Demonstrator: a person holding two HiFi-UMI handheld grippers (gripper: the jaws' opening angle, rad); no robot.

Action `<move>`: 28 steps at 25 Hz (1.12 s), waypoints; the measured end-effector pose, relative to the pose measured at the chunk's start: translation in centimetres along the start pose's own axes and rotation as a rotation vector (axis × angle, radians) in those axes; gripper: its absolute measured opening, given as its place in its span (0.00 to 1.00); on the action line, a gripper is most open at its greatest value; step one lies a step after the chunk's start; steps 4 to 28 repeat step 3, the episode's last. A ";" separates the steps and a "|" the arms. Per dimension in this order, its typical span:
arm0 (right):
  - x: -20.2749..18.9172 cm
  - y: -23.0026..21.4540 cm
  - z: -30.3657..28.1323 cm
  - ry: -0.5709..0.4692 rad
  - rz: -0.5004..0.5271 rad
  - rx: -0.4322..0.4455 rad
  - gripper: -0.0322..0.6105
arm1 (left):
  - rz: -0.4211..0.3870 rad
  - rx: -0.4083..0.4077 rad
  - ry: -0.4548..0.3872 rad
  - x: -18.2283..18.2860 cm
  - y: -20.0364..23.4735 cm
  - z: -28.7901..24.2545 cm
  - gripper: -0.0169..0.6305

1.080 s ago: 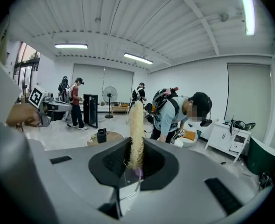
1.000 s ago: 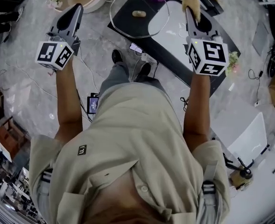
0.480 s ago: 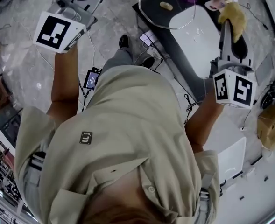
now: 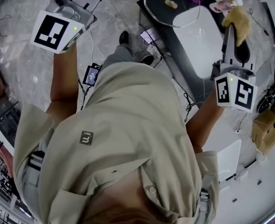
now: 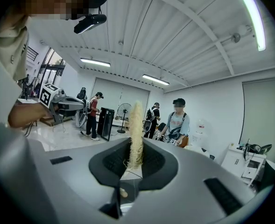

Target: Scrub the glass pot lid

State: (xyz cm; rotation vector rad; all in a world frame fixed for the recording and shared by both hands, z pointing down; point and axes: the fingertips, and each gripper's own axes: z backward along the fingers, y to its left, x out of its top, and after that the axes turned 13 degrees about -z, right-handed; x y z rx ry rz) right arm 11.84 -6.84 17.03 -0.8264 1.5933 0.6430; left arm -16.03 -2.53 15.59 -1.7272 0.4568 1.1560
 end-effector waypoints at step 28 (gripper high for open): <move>-0.1 0.0 0.0 0.002 0.003 0.001 0.12 | 0.013 0.015 -0.020 0.2 0.0 0.1 0.05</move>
